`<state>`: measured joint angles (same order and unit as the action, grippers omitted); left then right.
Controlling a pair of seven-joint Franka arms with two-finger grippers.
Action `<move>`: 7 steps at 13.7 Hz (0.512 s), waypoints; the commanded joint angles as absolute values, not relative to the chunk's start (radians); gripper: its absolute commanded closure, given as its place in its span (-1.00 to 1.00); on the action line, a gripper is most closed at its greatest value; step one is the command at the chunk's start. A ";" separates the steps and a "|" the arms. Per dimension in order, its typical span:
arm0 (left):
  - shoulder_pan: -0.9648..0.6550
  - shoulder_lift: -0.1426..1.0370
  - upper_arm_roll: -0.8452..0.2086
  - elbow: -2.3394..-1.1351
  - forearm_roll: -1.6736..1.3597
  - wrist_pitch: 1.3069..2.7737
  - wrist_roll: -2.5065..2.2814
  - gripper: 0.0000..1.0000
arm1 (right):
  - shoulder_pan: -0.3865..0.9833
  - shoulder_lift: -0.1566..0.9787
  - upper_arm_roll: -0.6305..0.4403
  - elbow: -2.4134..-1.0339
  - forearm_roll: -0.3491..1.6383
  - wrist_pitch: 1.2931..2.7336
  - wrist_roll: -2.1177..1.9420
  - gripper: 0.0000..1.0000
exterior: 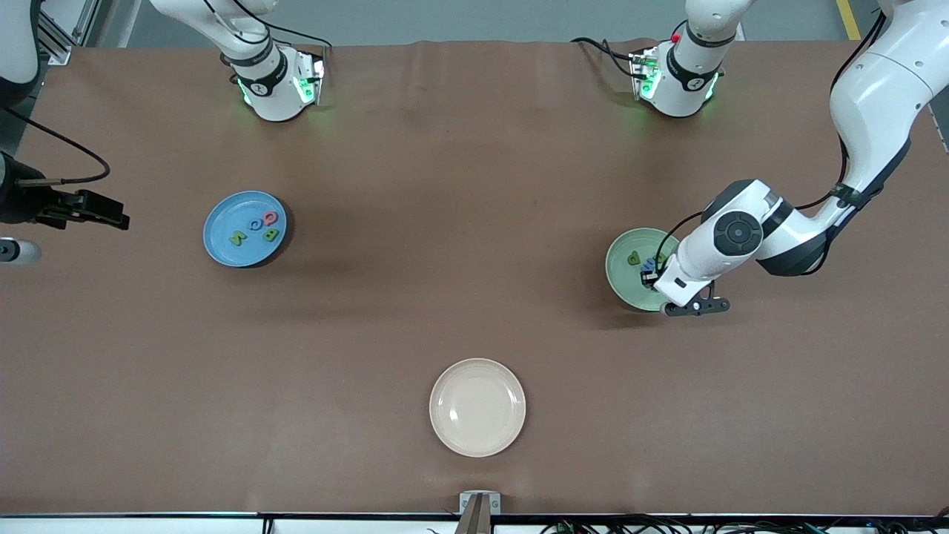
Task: Sort uppercase to blue plate, lowercase to green plate
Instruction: 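Open the left gripper to drop the blue x on the green plate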
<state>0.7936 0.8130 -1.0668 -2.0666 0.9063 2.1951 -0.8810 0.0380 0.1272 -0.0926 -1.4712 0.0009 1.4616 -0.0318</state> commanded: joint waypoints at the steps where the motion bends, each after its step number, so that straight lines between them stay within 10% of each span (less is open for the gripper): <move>1: 0.793 0.795 -1.065 -2.075 0.922 2.206 -0.867 -0.58 | 0.032 0.085 -0.094 -1.465 0.008 1.427 -0.023 -1.00; 7: 0.785 0.788 -1.068 -2.060 0.919 2.200 -0.876 -0.99 | 0.021 0.074 -0.068 -1.459 0.011 1.416 -0.021 -1.00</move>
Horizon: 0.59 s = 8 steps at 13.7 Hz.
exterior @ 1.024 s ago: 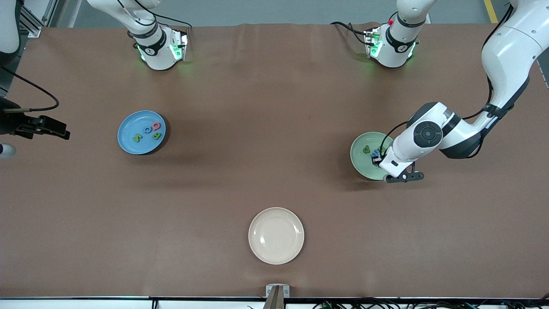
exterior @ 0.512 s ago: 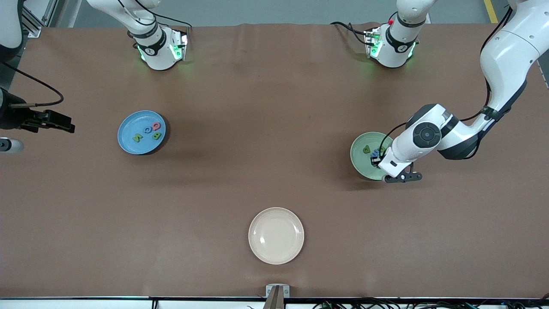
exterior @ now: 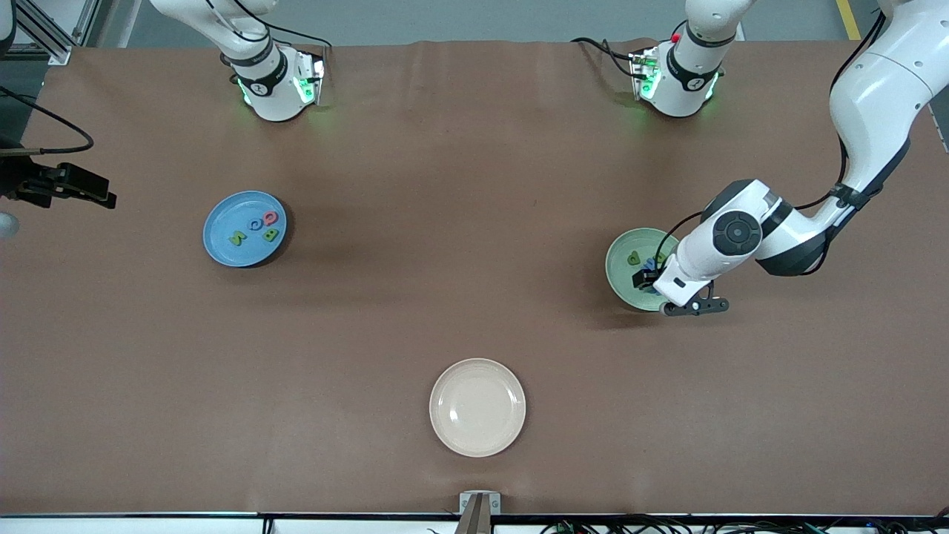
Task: Sort uppercase to blue plate, lowercase to green plate
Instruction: 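Open the left gripper to drop the blue x on the green plate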
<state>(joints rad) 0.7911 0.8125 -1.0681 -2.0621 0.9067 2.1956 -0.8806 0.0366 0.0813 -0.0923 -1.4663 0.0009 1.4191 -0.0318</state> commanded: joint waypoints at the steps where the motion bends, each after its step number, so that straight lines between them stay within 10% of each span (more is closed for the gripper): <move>1: 0.787 0.788 -1.068 -2.060 0.919 2.200 -0.876 -0.99 | 0.009 0.074 -0.061 -1.457 0.012 1.417 -0.021 -1.00; 8: 0.790 0.788 -1.068 -2.037 0.905 2.192 -0.871 -0.99 | -0.063 0.066 -0.011 -1.459 0.012 1.417 -0.021 -1.00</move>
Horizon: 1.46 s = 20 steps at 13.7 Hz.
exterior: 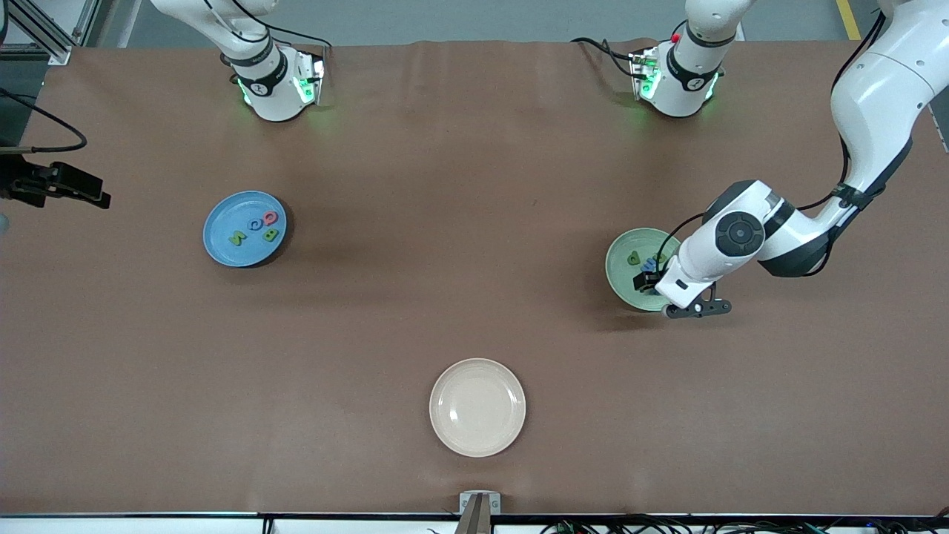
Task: Sort uppercase to blue plate, lowercase to green plate
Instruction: 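Open the left gripper to drop the blue x on the green plate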
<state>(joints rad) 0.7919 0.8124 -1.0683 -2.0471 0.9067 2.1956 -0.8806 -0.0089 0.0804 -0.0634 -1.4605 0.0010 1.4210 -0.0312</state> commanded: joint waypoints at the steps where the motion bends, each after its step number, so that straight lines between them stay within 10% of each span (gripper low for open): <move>1: 0.787 0.787 -1.068 -2.036 0.897 2.194 -0.865 -0.99 | -0.061 0.064 -0.008 -1.459 0.012 1.416 -0.023 -1.00; 20: 0.609 0.229 -0.677 -2.088 0.014 2.119 0.052 -0.99 | -0.003 -0.097 -0.034 -1.603 0.012 1.425 -0.021 -1.00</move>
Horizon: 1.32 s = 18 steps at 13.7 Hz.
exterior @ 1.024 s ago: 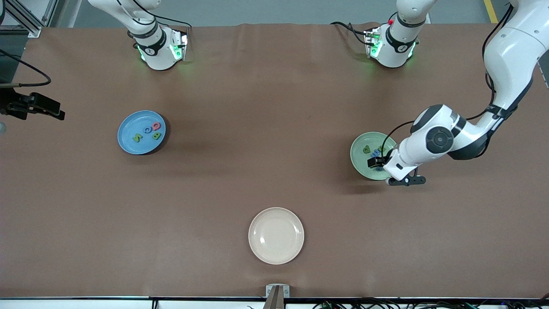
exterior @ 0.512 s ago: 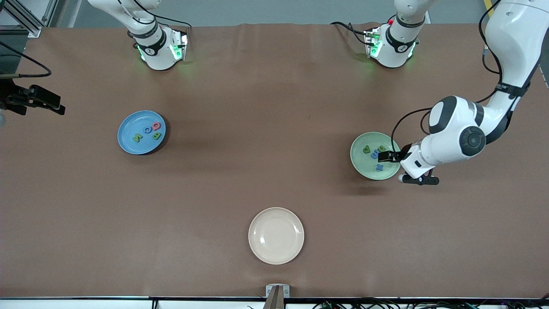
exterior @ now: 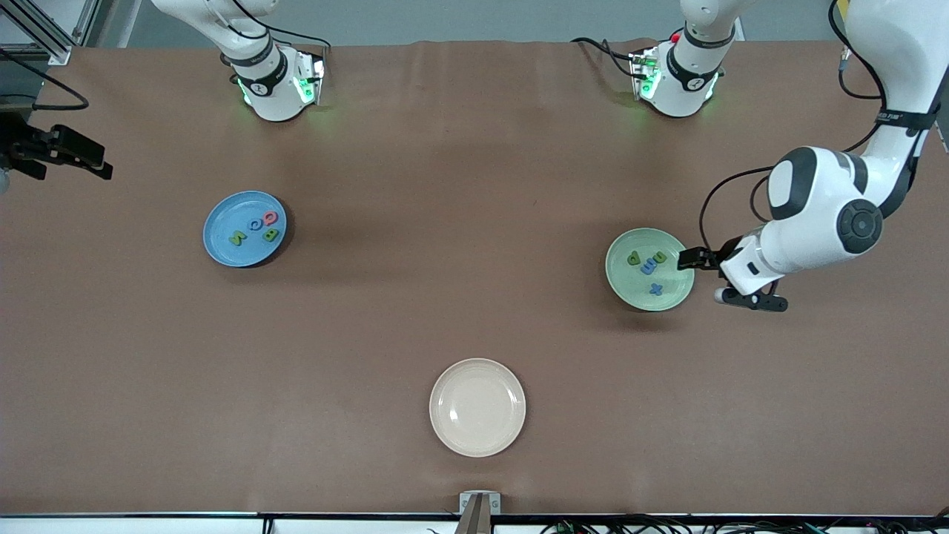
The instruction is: Sort uppercase to blue plate, lowercase to green plate
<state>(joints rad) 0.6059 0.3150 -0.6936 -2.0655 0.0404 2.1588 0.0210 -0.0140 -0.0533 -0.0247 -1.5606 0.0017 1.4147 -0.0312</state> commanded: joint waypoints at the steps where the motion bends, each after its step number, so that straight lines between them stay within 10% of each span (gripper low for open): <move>1: 0.614 0.207 -0.663 -2.079 0.017 2.093 0.061 -0.99 | -0.006 -0.097 -0.035 -1.603 0.012 1.425 -0.021 -1.00; 18: 0.695 0.040 -0.661 -1.509 0.011 1.534 0.046 -0.99 | 0.000 -0.097 -0.037 -1.612 0.012 1.433 -0.025 -1.00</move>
